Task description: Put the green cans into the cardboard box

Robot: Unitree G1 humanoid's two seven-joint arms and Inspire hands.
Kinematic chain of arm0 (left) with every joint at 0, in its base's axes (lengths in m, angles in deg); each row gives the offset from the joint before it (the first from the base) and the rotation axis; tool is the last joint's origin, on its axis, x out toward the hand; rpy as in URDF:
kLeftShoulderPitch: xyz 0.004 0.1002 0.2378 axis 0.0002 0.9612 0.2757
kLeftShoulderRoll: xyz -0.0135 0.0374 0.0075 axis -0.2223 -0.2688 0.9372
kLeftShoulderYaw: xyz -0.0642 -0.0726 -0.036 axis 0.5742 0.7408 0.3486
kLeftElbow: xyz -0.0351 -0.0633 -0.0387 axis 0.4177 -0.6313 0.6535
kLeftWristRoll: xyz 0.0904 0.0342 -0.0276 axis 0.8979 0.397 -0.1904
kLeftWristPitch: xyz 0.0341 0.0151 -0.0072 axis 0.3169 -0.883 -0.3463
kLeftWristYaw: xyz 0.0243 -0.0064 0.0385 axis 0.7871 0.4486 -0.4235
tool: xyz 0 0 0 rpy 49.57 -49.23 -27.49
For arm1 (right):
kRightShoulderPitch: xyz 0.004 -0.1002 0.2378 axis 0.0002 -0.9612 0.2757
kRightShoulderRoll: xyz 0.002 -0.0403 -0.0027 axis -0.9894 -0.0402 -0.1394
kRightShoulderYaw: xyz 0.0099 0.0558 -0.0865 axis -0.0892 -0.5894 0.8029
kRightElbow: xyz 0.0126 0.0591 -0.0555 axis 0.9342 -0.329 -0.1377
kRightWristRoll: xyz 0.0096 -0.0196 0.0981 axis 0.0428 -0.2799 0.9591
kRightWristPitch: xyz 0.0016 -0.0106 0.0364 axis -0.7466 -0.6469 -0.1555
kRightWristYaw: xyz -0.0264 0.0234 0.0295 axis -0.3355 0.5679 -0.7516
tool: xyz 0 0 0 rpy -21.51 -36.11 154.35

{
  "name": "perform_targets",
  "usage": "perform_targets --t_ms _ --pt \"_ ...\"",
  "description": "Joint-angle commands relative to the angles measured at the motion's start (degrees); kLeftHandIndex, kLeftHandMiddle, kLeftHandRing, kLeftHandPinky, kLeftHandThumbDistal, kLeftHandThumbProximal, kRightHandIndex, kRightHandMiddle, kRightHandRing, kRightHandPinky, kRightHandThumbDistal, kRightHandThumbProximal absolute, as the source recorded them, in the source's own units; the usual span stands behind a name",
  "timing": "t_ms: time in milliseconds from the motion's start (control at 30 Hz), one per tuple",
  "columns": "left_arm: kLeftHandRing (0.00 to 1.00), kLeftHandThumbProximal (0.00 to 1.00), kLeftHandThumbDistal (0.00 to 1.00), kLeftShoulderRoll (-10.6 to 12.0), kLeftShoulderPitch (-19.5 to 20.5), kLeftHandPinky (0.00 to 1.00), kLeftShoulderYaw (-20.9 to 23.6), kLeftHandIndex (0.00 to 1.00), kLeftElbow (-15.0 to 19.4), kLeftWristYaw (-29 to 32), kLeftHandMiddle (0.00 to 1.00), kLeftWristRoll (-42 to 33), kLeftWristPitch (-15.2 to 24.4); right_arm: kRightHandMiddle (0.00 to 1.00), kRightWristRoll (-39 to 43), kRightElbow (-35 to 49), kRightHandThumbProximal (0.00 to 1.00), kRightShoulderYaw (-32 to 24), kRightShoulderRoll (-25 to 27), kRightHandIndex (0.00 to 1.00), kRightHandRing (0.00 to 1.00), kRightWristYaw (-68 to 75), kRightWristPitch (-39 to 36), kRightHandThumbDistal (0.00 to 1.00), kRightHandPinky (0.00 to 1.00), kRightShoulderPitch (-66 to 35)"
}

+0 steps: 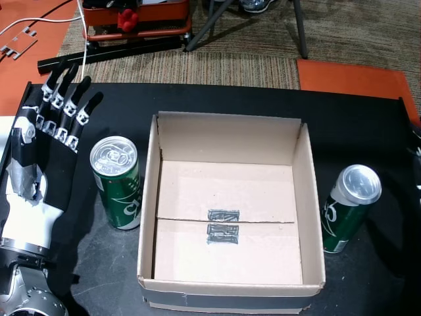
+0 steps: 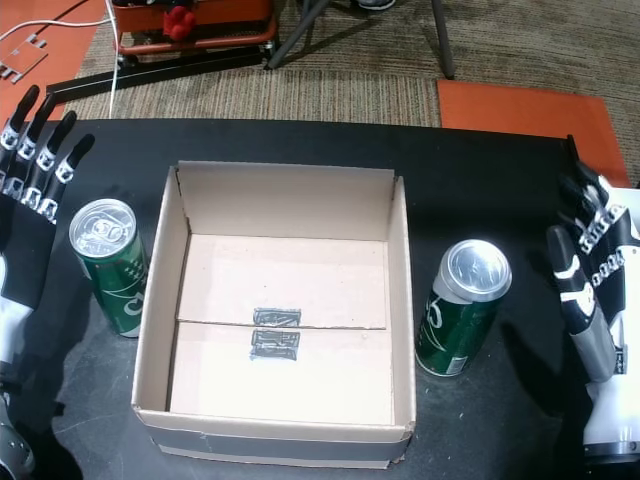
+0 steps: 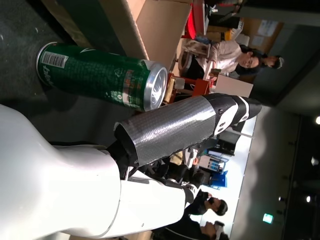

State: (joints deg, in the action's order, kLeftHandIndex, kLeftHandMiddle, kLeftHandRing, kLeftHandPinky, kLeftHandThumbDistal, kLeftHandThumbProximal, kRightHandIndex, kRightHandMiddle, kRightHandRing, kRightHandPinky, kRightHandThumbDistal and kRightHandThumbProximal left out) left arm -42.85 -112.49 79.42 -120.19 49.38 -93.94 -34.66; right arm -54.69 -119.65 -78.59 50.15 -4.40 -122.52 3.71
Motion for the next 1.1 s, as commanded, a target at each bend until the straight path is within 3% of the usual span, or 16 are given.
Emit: perform_targets --t_ms 0,200,333,667,1067 --pt "1.0 1.0 0.41 -0.79 -0.34 0.98 -0.05 0.91 0.47 0.42 0.98 -0.05 0.04 0.93 0.55 1.6 0.7 0.58 1.08 0.91 0.92 -0.97 0.72 1.0 0.96 -1.11" --pt "1.0 1.0 0.4 -0.85 -0.43 0.99 -0.13 0.91 0.37 -0.35 0.98 0.26 -0.21 0.95 0.0 3.63 0.76 2.09 2.75 0.91 0.95 -2.16 1.34 1.0 0.98 -1.96" --pt "1.0 1.0 0.46 -1.21 -0.65 1.0 0.02 0.94 0.19 0.61 1.0 -0.05 -1.35 0.93 1.18 5.52 0.7 2.88 2.7 0.88 0.93 -3.17 3.95 1.0 0.99 -2.66" --pt "1.0 0.98 0.51 -1.62 -0.96 0.99 0.52 0.95 -0.25 0.9 0.99 -0.2 -3.04 0.93 3.36 5.29 0.65 3.71 2.93 0.88 0.96 -6.87 5.96 1.0 1.0 -2.23" --pt "1.0 1.0 0.46 -1.64 -0.75 1.0 0.45 0.97 0.06 1.26 1.0 -0.02 -2.1 0.93 4.07 -0.5 0.59 3.77 3.38 0.87 0.95 -13.66 6.61 1.0 1.0 0.87"
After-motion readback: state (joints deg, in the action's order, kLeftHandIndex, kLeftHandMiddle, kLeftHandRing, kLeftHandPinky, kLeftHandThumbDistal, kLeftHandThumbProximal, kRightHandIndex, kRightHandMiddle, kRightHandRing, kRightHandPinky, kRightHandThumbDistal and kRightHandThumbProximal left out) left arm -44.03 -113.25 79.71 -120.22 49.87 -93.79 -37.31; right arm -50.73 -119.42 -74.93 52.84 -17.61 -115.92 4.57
